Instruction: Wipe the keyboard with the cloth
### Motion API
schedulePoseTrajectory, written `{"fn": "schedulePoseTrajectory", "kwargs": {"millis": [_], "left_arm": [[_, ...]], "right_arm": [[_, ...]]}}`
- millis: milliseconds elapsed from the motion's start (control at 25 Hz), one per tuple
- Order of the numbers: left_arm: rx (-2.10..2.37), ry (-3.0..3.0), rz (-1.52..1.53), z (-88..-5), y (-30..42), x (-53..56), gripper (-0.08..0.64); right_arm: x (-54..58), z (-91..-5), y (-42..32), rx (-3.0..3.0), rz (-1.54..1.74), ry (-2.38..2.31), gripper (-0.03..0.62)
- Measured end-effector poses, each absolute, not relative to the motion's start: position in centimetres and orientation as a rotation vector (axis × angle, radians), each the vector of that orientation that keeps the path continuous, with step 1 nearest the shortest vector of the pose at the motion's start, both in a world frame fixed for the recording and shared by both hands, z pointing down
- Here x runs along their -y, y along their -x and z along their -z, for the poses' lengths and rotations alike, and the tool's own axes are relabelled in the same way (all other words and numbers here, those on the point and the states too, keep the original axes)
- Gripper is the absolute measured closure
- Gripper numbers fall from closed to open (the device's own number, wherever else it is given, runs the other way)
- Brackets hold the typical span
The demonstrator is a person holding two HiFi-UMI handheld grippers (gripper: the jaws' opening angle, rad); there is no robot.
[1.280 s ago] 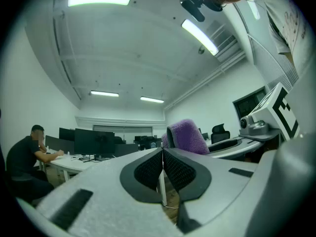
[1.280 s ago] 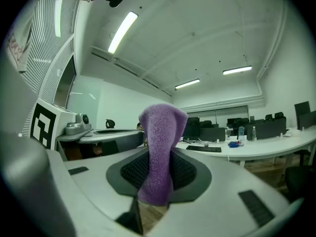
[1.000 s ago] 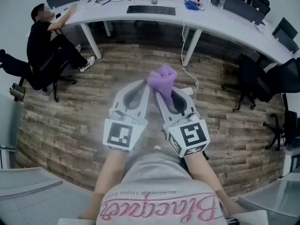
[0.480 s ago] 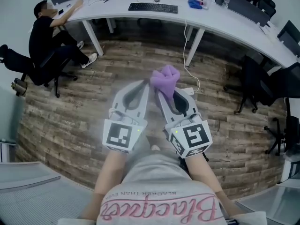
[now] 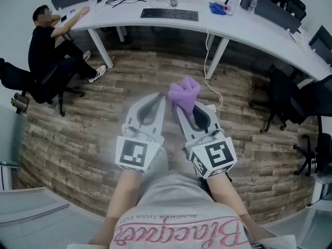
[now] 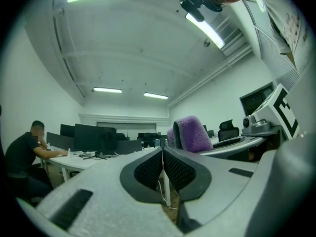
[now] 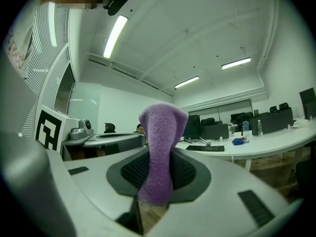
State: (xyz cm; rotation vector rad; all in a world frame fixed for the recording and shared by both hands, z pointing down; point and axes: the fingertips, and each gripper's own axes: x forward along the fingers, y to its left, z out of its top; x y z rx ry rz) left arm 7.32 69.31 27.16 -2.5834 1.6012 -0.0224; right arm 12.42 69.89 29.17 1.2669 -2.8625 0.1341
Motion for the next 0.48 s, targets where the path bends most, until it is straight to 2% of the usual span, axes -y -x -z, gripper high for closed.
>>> {"fn": "schedulePoseTrajectory", "kwargs": {"millis": [480], "left_arm": [[-1.572, 2.635, 0.008, -27.6, -1.4, -57.0, 0.554]], "right_arm": [[-57.9, -29.4, -6.2, 2.823, -0.145, -1.273, 0.502]]}}
